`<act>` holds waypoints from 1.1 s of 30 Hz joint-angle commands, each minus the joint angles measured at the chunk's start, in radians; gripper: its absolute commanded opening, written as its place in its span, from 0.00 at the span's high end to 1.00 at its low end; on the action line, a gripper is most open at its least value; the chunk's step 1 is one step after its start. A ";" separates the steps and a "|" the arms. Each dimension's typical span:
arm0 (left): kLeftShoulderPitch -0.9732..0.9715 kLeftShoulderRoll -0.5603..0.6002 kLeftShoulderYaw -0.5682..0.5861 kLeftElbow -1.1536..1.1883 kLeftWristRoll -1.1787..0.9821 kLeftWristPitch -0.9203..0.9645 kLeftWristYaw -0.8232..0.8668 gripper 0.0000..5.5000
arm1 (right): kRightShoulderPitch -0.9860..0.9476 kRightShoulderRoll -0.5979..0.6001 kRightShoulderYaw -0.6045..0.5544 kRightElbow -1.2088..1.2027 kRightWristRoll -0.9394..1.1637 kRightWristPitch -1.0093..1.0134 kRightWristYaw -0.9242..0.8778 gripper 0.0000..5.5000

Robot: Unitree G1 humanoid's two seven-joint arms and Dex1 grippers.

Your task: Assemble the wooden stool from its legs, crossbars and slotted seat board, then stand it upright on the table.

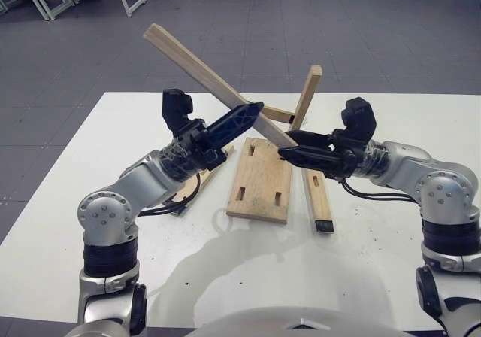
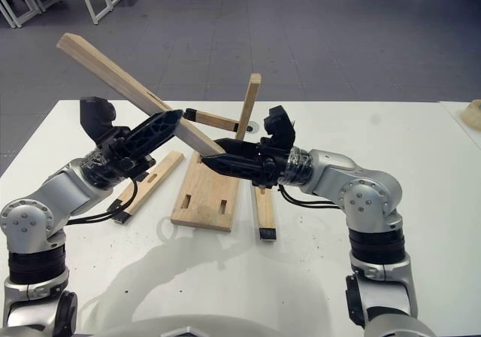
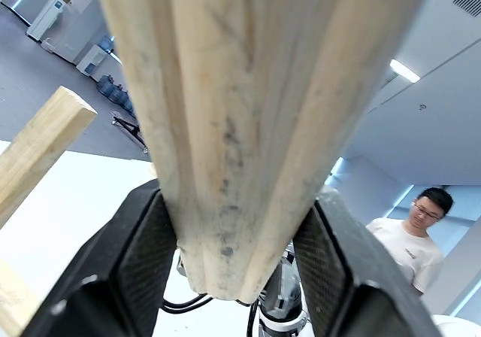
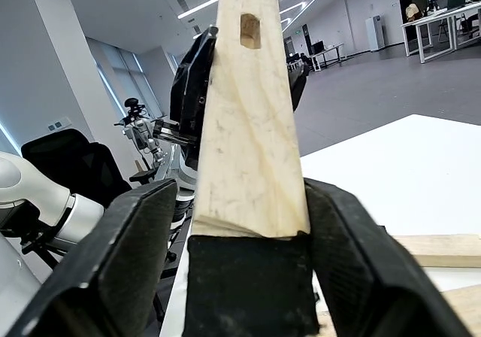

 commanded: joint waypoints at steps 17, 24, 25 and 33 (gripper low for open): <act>0.013 0.135 0.080 0.080 0.445 -0.077 -0.198 0.61 | -0.092 -0.131 0.538 0.322 -1.004 -0.732 0.254 0.34; 0.010 0.075 0.088 0.069 0.512 -0.095 -0.155 0.61 | -0.141 -0.069 0.596 0.455 -1.142 -0.889 0.292 0.34; 0.007 0.068 0.092 0.071 0.518 -0.097 -0.150 0.61 | -0.145 -0.064 0.600 0.473 -1.157 -0.906 0.295 0.34; -0.011 0.041 0.085 0.075 0.559 -0.100 -0.141 0.61 | -0.164 -0.016 0.596 0.520 -1.296 -1.014 0.207 0.34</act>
